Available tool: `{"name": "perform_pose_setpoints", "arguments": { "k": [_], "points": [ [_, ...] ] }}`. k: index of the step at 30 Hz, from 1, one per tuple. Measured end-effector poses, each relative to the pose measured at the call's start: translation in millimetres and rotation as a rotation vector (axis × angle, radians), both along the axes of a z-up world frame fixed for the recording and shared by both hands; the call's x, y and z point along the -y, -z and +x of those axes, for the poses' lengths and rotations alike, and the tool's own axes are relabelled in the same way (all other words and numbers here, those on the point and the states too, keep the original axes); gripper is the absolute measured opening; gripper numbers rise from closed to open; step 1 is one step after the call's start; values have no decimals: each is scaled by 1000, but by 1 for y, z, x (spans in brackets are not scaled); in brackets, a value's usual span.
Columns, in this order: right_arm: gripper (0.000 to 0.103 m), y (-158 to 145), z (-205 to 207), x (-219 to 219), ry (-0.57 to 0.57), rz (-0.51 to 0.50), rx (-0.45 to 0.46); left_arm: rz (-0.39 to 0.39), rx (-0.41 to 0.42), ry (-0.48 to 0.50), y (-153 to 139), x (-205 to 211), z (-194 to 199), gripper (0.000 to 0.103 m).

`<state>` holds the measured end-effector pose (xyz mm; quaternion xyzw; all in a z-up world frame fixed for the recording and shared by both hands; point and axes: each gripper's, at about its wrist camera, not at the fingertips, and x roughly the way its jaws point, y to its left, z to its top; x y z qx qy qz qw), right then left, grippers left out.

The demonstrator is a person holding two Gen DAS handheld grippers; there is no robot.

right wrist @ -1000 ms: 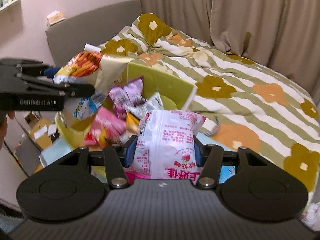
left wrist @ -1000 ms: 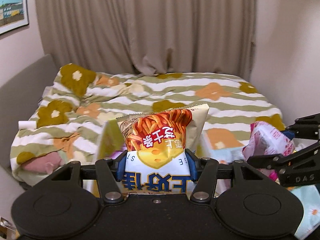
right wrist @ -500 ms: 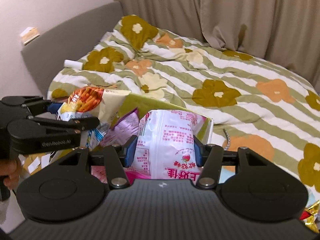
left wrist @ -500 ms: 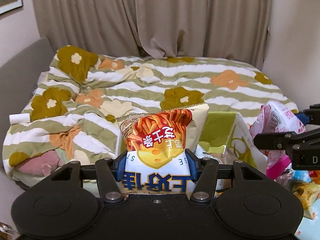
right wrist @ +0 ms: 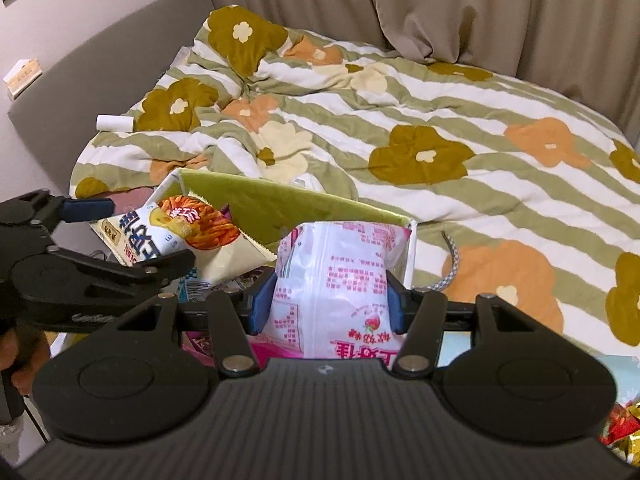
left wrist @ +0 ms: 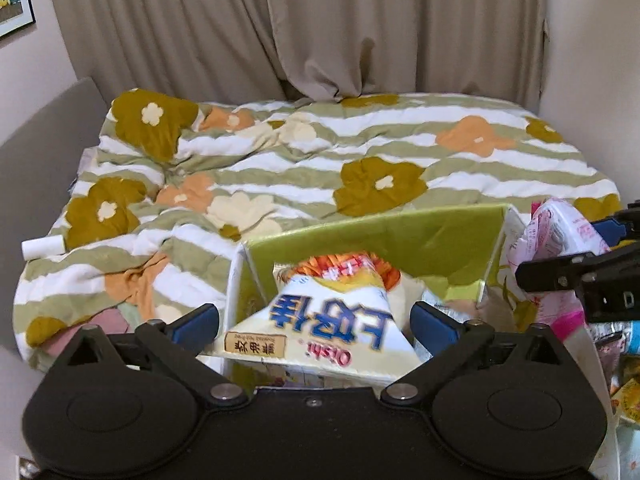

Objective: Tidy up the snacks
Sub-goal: 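Carry both bags over the box and open both tools to drop them, then grasp the yellow corn-print bag with the left tool while the right tool grasps the orange-cream bag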

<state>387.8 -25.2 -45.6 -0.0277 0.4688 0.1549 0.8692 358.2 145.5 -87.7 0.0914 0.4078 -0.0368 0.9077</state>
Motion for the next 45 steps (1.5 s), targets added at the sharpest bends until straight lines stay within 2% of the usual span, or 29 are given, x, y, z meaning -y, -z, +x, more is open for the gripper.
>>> {"name": "perform_pose_setpoints", "arguments": {
  "k": [8,15,20,23,25,27,31,38,45],
  "points": [
    [63,-10,17,-2,-30,8,16,20,-7,-39,-6,-2,-16,103],
    [63,0,22,-8,-54,31,-23,13,-9,-61,-7,-2,-26,103],
    [63,-2,17,-9,-53,39,-17,15,-5,-64,-10,-1,-32,103],
    [68,-13,8,-6,-49,45,7,9,10,-62,-18,0,-39,103],
    [78,-21,0,-3,-45,48,25,9,24,-56,-25,2,-46,103],
    [103,-30,-9,2,-31,58,47,13,38,-46,-32,3,-53,103],
    [103,-50,-29,15,0,58,96,13,71,-25,-50,7,-69,103],
    [103,-83,-77,55,120,14,183,16,120,43,-72,27,-92,103],
    [103,-105,-128,112,258,-99,199,-26,152,171,-81,67,-109,103]
  ]
}}
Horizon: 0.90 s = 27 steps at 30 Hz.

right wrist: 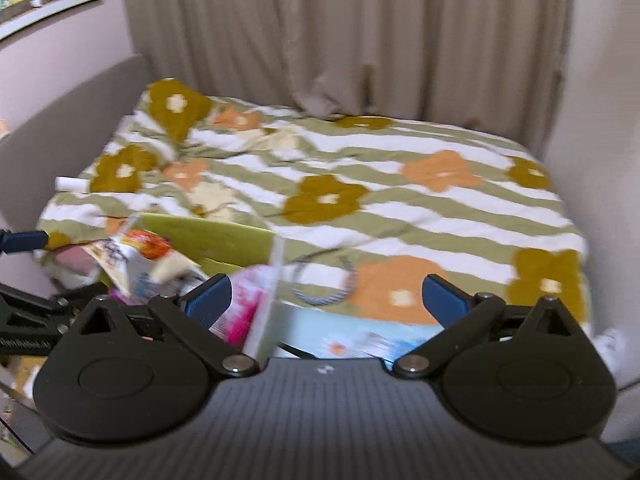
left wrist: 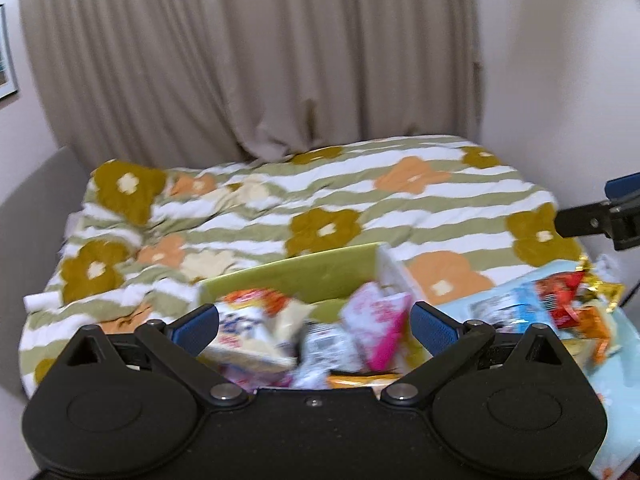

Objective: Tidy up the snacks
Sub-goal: 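Grasp the yellow corn-print bag with the left tool while the right tool grasps the orange-cream bag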

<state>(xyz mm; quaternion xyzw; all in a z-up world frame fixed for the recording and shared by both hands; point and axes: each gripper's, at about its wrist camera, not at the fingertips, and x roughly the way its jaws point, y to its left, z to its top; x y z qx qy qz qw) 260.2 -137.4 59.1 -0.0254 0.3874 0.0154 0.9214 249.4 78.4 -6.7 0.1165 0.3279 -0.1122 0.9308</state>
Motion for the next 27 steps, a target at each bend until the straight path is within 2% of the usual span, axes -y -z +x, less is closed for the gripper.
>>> {"name": "perform_pose_setpoints", "arguments": {
  "k": [6,12,21,27],
  "points": [
    [103,0,-38,57,97,-40,-7,-14,13,127,5,55,-18,103],
    [103,22,-58,118,157,-26,-49,-31,-20,258,24,122,-31,103],
    [103,90,-68,191,205,105,-190,33,-132,396,99,211,-37,103],
    [103,136,-64,211,198,120,-234,136,-172,478,159,248,-41,102]
  ]
}}
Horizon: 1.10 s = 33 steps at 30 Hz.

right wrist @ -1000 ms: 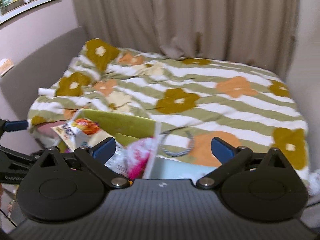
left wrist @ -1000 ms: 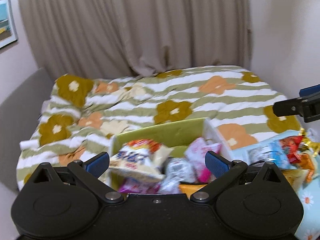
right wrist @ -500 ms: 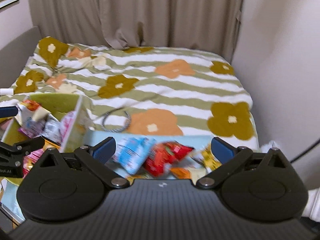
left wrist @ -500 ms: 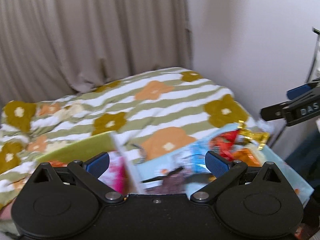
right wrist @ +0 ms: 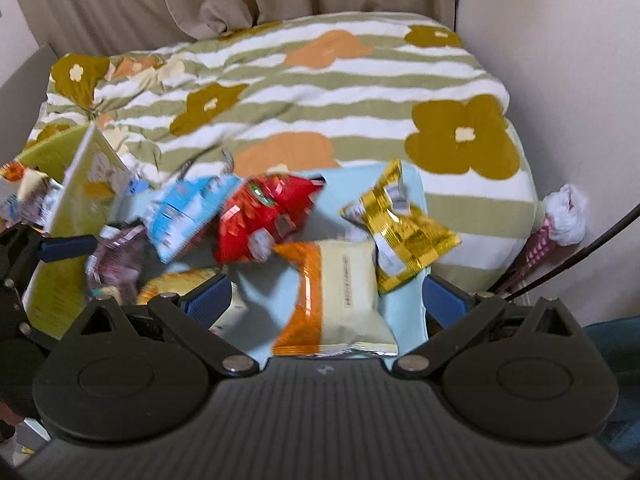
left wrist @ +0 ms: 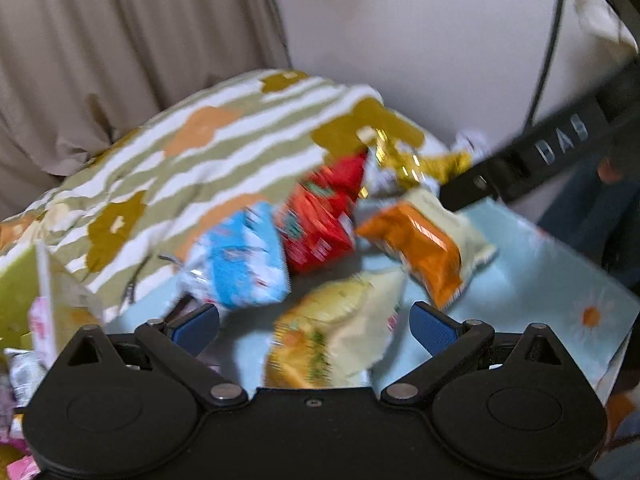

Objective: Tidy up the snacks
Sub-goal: 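Grasp the yellow corn-print bag with the left tool while the right tool grasps the orange-cream bag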

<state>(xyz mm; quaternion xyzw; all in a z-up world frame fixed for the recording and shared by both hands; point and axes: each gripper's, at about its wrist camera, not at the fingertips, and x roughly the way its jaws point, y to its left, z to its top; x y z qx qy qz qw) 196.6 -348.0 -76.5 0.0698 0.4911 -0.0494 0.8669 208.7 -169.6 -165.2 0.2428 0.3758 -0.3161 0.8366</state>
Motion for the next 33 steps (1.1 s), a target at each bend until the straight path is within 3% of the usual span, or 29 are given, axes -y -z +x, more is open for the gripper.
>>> {"name": "perform_pose_setpoints", "arguments": {
  "k": [7,10,13,22,33],
  "points": [
    [103,32,9,10,1,36,-17,73,-38,-21,43,14,12,92],
    [103,42,16,11,8,53,-24,88,-46,-29,52,17,16,84],
    [103,51,22,11,11,71,-32,102,-39,-32,59,19,17,83],
    [103,62,30,1,-27,41,-44,104,-30,-61,55,20,13,69],
    [99,75,38,-3,-23,19,-67,92,-62,-129,49,10,-4,67]
  ]
}}
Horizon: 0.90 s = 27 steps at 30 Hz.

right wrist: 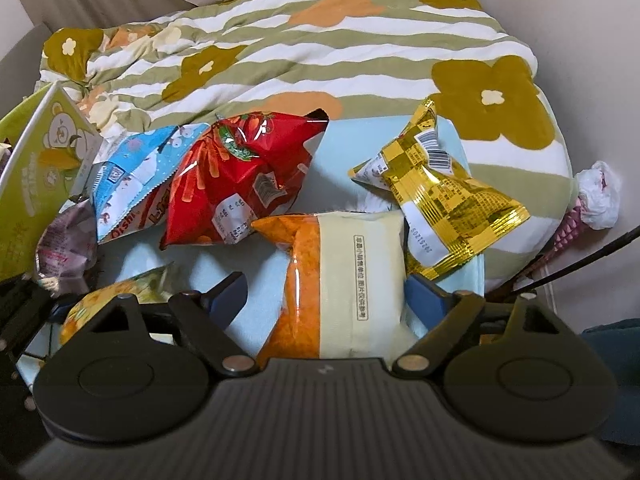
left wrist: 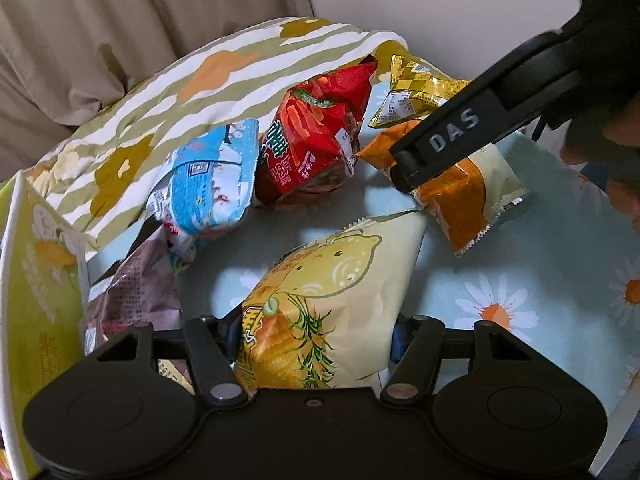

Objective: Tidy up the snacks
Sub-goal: 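Grasp the yellow corn-print bag with the left tool while the right tool grasps the orange-cream bag, then carry both bags into the box and open both tools to release them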

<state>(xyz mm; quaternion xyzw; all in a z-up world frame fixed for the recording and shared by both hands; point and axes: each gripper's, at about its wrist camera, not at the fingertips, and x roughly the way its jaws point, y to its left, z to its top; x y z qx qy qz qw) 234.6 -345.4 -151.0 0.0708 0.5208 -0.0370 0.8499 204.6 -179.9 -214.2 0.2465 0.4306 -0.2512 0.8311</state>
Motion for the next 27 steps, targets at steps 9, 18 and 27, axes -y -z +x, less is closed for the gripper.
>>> {"name": "perform_pose_setpoints", "arguments": {
  "k": [9,18,27],
  "points": [
    [75,7,-7,-5,-36,-70,-11,-15,13,-17,-1,2,-9,67],
    [73,-17,-32,-2,-33,-36,34,-36,59,-13,-18,-5,-26,65],
    [72,-64,-48,-23,-114,-30,104,-80,167,-78,-62,-28,-48,65]
  ]
}}
